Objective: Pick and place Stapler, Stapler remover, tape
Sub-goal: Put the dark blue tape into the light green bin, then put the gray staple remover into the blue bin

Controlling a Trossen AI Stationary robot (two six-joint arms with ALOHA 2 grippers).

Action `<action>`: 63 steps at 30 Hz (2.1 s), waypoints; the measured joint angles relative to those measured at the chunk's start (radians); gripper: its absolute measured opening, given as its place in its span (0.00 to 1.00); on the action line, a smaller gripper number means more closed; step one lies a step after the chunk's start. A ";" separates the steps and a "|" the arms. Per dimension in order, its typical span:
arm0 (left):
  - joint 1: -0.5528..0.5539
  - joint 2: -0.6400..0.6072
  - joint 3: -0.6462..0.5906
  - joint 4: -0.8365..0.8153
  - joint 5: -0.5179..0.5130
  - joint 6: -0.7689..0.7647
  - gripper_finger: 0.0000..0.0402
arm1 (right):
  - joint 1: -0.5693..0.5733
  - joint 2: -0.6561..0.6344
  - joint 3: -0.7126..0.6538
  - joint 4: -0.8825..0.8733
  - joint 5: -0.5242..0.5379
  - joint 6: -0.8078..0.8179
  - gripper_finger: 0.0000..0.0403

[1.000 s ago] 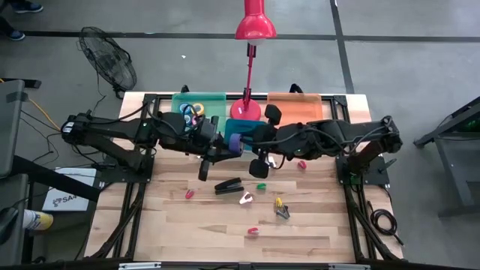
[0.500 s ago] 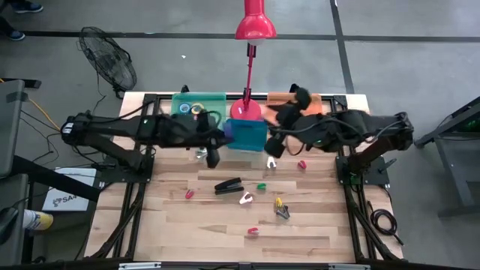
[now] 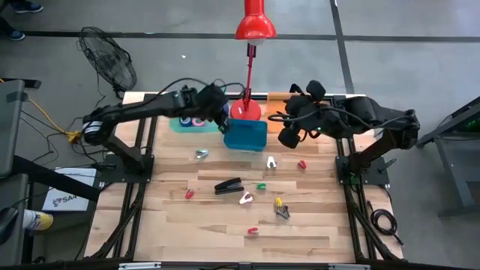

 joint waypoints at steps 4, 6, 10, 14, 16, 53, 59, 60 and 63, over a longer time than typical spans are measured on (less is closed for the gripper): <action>0.116 0.078 0.000 -0.003 0.075 0.039 0.09 | -0.027 0.000 0.000 -0.044 0.003 0.029 0.41; 0.171 0.116 0.000 -0.007 0.109 0.051 0.09 | -0.042 0.000 0.000 -0.065 0.009 0.051 0.41; 0.265 0.199 0.000 -0.020 0.177 0.078 0.09 | -0.071 0.000 0.000 -0.086 -0.011 0.103 0.41; 0.320 0.277 0.000 -0.045 0.241 0.140 0.09 | -0.086 0.000 0.000 -0.093 -0.018 0.149 0.41; 0.333 0.310 0.000 -0.054 0.236 0.171 0.09 | -0.093 0.000 0.000 -0.093 -0.019 0.166 0.41; 0.356 0.311 0.031 -0.098 0.261 0.331 0.49 | -0.117 0.002 -0.139 -0.154 -0.119 0.418 0.41; 0.356 0.215 0.032 -0.112 0.295 0.334 0.49 | -0.114 0.002 -0.265 -0.153 -0.289 0.568 0.41; 0.356 0.196 0.032 -0.113 0.304 0.333 0.49 | -0.114 0.002 -0.285 -0.150 -0.318 0.594 0.41; 0.355 0.143 0.032 -0.117 0.325 0.330 0.49 | -0.114 0.002 -0.346 -0.135 -0.382 0.666 0.41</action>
